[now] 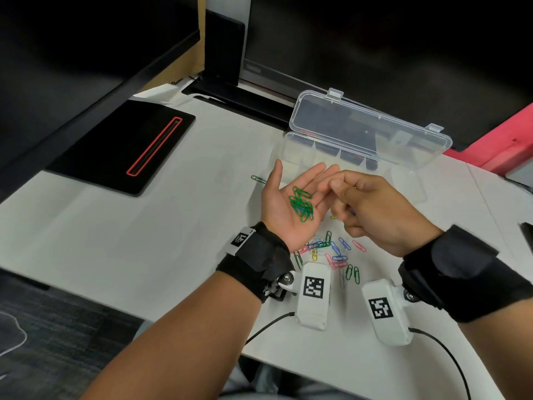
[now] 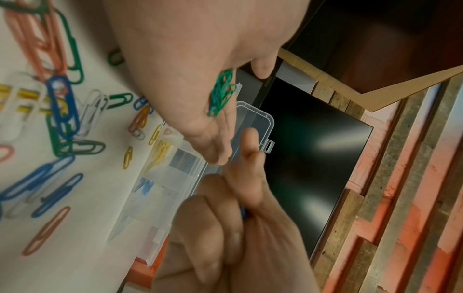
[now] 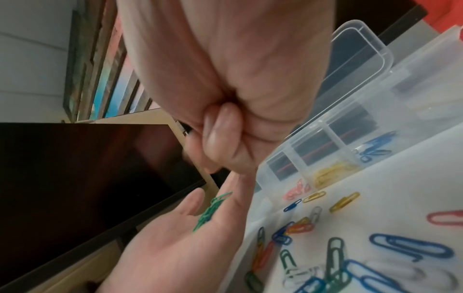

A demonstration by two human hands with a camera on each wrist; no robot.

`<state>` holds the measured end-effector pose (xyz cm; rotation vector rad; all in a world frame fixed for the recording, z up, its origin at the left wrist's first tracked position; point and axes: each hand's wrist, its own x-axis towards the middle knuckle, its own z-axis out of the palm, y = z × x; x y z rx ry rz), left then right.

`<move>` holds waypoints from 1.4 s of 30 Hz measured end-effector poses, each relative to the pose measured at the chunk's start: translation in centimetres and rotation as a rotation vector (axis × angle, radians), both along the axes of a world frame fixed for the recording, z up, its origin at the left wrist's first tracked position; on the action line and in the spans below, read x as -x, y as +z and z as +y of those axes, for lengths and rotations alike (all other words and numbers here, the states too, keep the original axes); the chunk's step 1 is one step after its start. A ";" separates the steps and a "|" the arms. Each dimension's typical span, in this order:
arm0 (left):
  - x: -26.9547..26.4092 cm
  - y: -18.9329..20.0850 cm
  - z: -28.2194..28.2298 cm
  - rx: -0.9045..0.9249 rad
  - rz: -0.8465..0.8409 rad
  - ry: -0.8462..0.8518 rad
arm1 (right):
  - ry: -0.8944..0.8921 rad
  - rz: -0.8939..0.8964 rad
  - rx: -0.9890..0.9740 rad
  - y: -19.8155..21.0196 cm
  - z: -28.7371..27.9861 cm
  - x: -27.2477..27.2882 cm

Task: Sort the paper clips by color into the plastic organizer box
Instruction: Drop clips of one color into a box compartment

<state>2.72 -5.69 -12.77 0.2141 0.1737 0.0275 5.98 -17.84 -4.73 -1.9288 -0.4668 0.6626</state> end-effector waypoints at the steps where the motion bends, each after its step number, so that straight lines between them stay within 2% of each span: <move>1: 0.0 0.0 0.0 0.000 0.003 0.004 | 0.007 -0.012 -0.001 0.1 0.0 0.2; 3: 0.0 -0.1 0.0 0.001 0.011 0.015 | 0.029 -0.104 0.016 0.3 0.1 0.3; 5: -0.1 -0.2 0.1 -0.017 0.019 0.013 | 0.093 -0.322 0.094 0.4 0.3 0.6; 8: -0.1 -0.3 0.1 -0.050 0.024 0.005 | 0.225 -0.637 0.431 -0.1 0.5 0.7; 10: -0.1 -0.3 -0.1 -0.056 0.023 -0.003 | 0.204 -0.717 0.528 -0.7 0.7 0.4; 14: -0.2 -0.2 -0.4 -0.061 0.030 -0.018 | 0.089 -0.745 0.438 -1.5 1.1 -0.3; 22: -0.3 -0.1 -0.5 -0.055 0.011 -0.020 | 0.018 -0.769 0.365 -1.9 1.5 -1.6; 25: -0.2 -0.2 -0.3 -0.057 0.020 -0.017 | 0.107 -0.750 0.365 -1.2 1.4 -1.2; 30: 0.2 0.5 -0.4 -0.081 0.041 -0.035 | 0.298 -0.783 0.633 -0.2 1.3 -0.6; 35: 0.3 0.5 -0.6 -0.035 0.090 -0.025 | 0.413 -0.774 0.778 -0.3 1.9 -0.4; 39: 0.3 0.1 -0.4 -0.054 0.116 -0.026 | 0.387 -0.808 0.772 -0.4 2.0 -0.2; 42: 0.3 0.0 -0.3 -0.033 0.084 -0.008 | 0.317 -0.853 0.631 -1.0 1.5 0.1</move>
